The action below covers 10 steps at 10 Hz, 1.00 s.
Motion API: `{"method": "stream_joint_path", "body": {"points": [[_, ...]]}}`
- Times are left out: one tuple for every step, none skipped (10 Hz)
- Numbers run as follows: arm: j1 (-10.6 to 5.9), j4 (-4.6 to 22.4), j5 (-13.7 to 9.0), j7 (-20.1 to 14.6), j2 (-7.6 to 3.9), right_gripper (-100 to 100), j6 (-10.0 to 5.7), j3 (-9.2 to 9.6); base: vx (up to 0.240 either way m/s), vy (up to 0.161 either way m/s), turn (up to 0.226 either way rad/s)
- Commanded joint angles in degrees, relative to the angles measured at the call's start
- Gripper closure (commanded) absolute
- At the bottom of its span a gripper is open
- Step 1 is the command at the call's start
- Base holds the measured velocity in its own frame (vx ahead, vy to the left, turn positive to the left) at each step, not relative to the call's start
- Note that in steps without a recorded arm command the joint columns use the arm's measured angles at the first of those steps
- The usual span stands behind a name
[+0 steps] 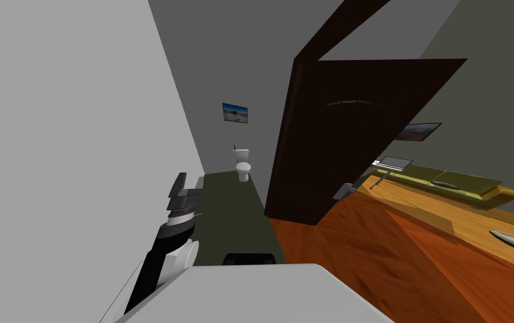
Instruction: Push the door open
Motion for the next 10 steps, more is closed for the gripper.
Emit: {"method": "stream_joint_path", "body": {"points": [[0.31, 0.28, -0.7, 0.8, -0.08, 100, 0.04, -1.67, 0.114, -0.138, -0.048], [0.39, 0.47, -0.89, 0.91, -0.02, 100, -0.01, -2.0, 0.093, -0.112, -0.046], [0.54, 0.84, -1.28, 1.13, 0.08, 100, -0.12, -2.65, 0.1, -0.124, -0.014], [0.69, 1.2, -1.65, 1.35, 0.18, 100, -0.22, -3.29, 0.149, -0.154, -0.07], [0.76, 1.38, -1.84, 1.46, 0.23, 100, -0.27, -3.6, 0.145, -0.153, -0.054], [0.83, 1.55, -2.02, 1.56, 0.28, 100, -0.32, -3.9, 0.11, -0.128, -0.044], [0.97, 1.89, -2.37, 1.77, 0.38, 100, -0.41, -4.5, 0.096, -0.139, -0.038], [1.11, 2.21, -2.7, 1.96, 0.47, 100, -0.5, -5.07, 0.148, -0.16, -0.058], [1.23, 2.52, -3.02, 2.15, 0.56, 100, -0.59, -5.61, 0.174, -0.171, -0.055], [1.35, 2.79, -3.31, 2.32, 0.64, 100, -0.67, -6.1, 0.151, -0.161, -0.055]]}}
